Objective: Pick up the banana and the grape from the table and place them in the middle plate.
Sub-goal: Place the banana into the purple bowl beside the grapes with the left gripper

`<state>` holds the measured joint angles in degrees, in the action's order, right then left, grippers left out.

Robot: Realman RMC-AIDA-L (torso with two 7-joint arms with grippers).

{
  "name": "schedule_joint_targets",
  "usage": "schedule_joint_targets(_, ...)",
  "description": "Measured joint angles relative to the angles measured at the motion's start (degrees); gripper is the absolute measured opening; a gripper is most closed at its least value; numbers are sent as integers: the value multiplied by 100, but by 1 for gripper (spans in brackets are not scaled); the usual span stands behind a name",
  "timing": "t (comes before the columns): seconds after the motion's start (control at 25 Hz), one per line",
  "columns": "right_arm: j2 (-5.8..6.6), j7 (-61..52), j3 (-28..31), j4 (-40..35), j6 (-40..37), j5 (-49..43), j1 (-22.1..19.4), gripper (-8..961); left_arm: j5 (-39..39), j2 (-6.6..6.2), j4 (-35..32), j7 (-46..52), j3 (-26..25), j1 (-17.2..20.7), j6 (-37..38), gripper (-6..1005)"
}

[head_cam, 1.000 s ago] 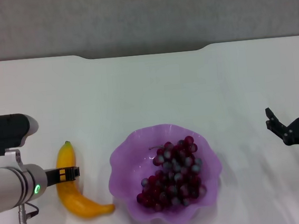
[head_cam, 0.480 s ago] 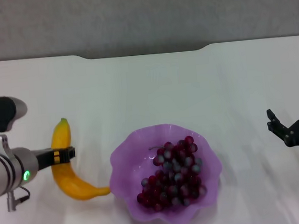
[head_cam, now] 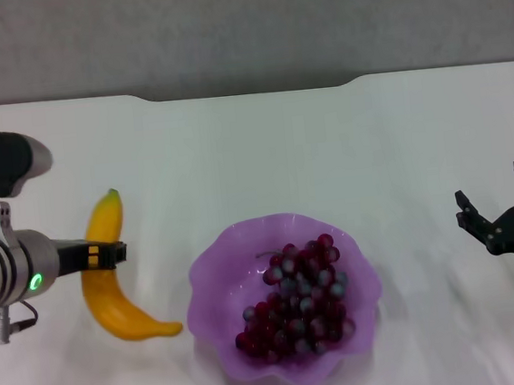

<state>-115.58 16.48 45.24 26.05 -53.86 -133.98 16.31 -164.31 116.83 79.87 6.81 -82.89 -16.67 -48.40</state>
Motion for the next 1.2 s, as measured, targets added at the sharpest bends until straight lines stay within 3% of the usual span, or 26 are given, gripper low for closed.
schedule_joint_targets(0.24, 0, -9, 18, -14, 10, 10, -21, 884, 770, 9, 408, -185, 352, 56, -218, 516)
schedule_joint_targets(0.36, 0, -10, 8, -12, 36, 10, -1, 884, 1932, 14, 612, -954, 402, 154, -172, 516)
schedule_joint_targets(0.48, 0, -5, -1, -12, 42, 11, 30, 884, 2324, 25, 585, -1298, 413, 179, -94, 518)
schedule_joint_targets(0.92, 0, 18, -6, 7, 34, 5, 46, 884, 3263, 33, -424, -2036, 787, 30, 1483, 523)
schedule_joint_targets(1.2, 0, 23, -6, 12, 3, 12, 47, 884, 3526, 46, -899, -2165, 1561, -23, 2447, 526)
